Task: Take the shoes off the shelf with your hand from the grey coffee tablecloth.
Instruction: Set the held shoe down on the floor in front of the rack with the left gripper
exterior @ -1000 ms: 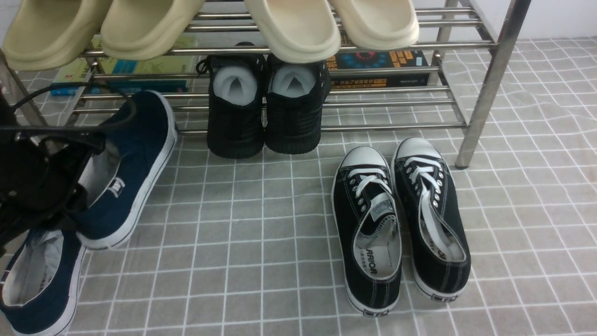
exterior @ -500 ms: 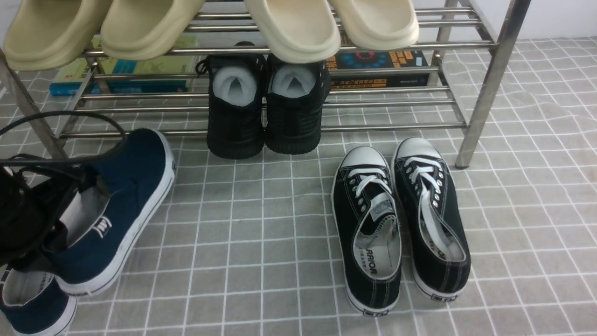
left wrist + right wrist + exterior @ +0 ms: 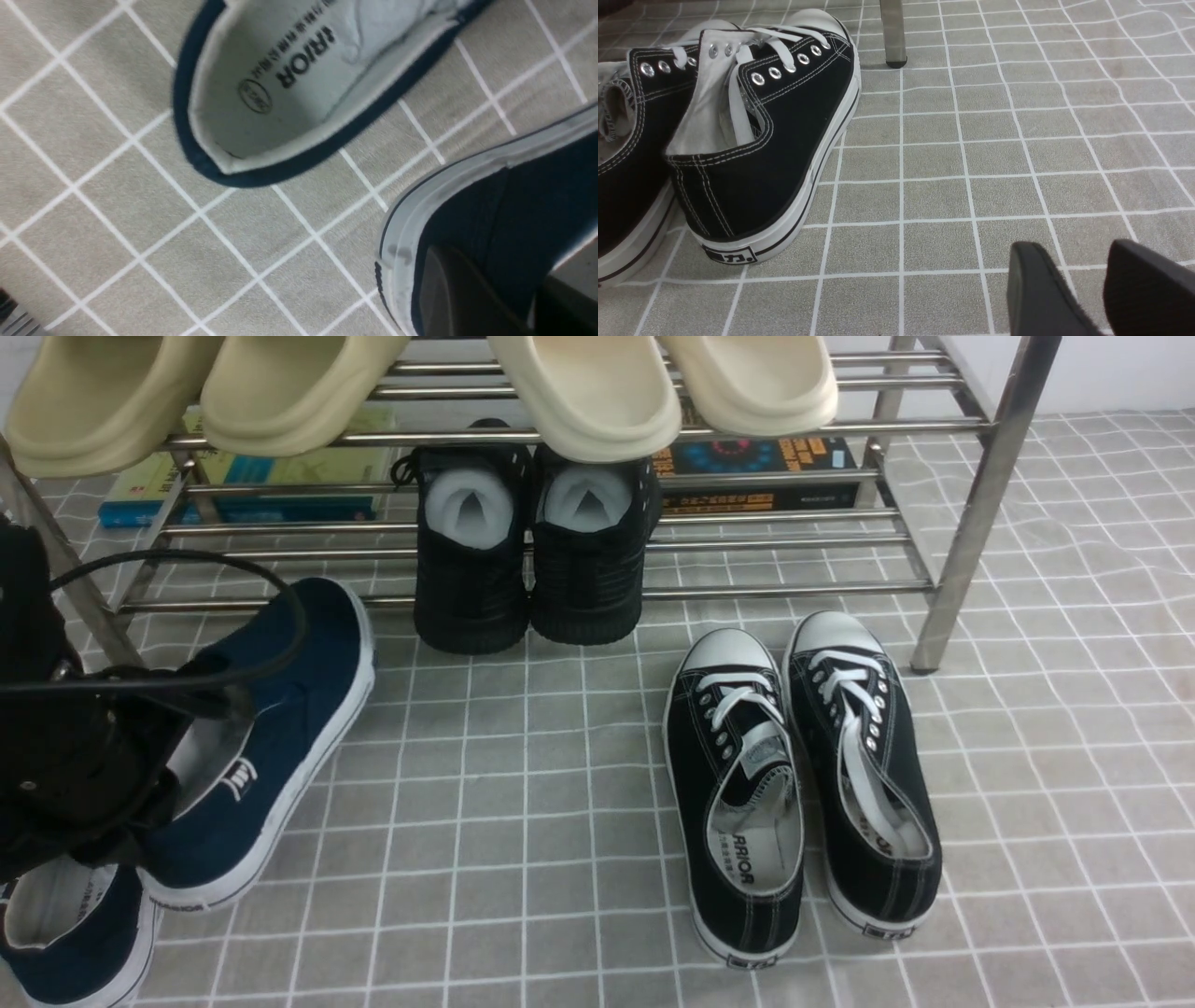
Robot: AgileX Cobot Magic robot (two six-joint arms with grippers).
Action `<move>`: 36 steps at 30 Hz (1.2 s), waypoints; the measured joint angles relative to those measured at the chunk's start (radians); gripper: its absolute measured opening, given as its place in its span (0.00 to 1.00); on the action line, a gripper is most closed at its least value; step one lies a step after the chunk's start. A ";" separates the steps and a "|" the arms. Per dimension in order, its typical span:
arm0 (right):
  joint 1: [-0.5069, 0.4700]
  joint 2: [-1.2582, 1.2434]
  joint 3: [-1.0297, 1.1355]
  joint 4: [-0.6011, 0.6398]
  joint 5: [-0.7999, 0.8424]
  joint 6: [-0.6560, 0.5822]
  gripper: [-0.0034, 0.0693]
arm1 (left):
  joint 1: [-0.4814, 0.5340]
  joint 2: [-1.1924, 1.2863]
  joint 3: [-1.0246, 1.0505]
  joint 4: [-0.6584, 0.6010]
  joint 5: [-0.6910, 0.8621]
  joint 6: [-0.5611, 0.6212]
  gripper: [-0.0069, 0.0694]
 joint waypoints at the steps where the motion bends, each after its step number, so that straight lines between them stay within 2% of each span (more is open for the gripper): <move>1: 0.000 0.000 0.000 0.000 0.000 0.000 0.37 | 0.000 0.001 0.000 0.004 0.006 -0.012 0.17; 22: 0.000 0.000 0.000 0.000 0.000 0.000 0.38 | 0.000 0.167 0.000 -0.030 0.014 -0.056 0.19; 30: 0.000 0.000 0.000 0.000 0.000 0.000 0.38 | -0.001 0.166 -0.002 0.047 0.036 -0.053 0.20; 32: 0.000 0.000 0.000 0.000 0.000 0.000 0.38 | -0.001 0.166 -0.002 0.066 0.042 -0.049 0.21; 36: 0.000 0.000 0.000 0.000 0.000 0.000 0.38 | -0.001 0.166 -0.002 0.082 0.054 -0.002 0.32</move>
